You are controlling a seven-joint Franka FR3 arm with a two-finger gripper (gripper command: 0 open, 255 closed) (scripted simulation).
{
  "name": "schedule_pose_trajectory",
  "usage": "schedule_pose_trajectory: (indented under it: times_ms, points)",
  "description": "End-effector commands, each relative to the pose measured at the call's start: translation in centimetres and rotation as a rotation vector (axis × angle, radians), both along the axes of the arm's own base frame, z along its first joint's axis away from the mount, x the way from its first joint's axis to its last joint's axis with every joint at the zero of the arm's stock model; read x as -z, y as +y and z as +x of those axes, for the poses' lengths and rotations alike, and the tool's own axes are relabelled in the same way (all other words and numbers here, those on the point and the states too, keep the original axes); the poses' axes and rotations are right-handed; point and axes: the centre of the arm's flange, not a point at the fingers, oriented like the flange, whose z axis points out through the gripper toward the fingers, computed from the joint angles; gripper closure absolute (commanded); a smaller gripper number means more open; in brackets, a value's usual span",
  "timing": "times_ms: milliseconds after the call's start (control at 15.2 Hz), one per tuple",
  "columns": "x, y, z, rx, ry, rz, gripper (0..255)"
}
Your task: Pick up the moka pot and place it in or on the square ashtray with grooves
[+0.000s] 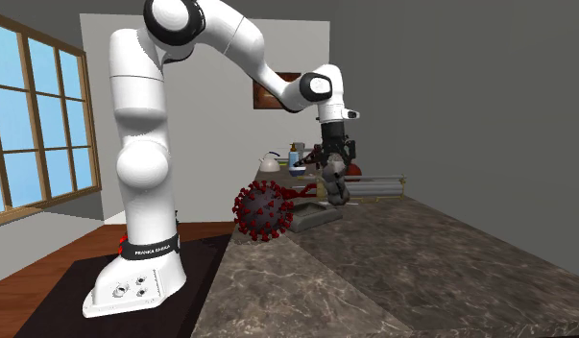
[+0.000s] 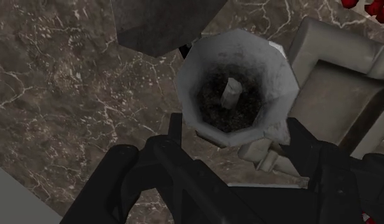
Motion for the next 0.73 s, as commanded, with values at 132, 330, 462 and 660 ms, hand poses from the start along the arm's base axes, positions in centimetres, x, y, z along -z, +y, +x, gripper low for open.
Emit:
schedule_pose_trajectory:
  times_ms: [132, 330, 462, 660]
  points:
    - [-0.4, 3.9, 0.2, 0.000, 0.000, 0.000, 255]
    - [-0.6, 7.9, 0.4, 0.000, 0.000, 0.000, 255]
    - [-0.8, 10.5, 0.5, 0.000, 0.000, 0.000, 255]
    - [-0.9, 14.5, 0.7, 0.000, 0.000, 0.000, 255]
